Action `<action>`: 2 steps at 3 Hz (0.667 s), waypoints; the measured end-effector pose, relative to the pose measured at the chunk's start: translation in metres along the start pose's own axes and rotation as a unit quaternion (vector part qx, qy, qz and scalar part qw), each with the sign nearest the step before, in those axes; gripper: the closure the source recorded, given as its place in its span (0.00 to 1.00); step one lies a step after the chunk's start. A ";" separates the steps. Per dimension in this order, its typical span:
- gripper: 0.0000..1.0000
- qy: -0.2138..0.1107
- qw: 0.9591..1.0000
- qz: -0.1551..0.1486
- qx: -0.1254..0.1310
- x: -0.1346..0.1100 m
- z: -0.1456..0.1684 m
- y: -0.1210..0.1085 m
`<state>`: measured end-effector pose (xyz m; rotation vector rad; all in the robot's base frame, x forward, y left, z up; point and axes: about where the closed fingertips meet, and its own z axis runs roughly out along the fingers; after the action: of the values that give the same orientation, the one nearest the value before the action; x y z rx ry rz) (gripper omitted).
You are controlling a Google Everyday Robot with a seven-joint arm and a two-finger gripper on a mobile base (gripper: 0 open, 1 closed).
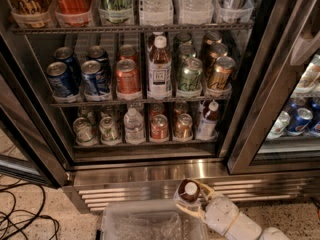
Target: Pick blue plastic bottle from bottom shelf of fridge
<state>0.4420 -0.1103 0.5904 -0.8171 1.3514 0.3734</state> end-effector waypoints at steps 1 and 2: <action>1.00 0.000 1.000 0.000 0.000 0.003 0.000 0.001; 1.00 0.001 1.000 -0.001 0.000 0.007 0.000 0.002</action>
Offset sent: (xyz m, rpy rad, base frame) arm 0.0042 -0.0023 -0.0062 -0.2092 -0.0479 -0.0559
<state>0.4420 -0.1103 0.5832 -0.8185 1.3516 0.3714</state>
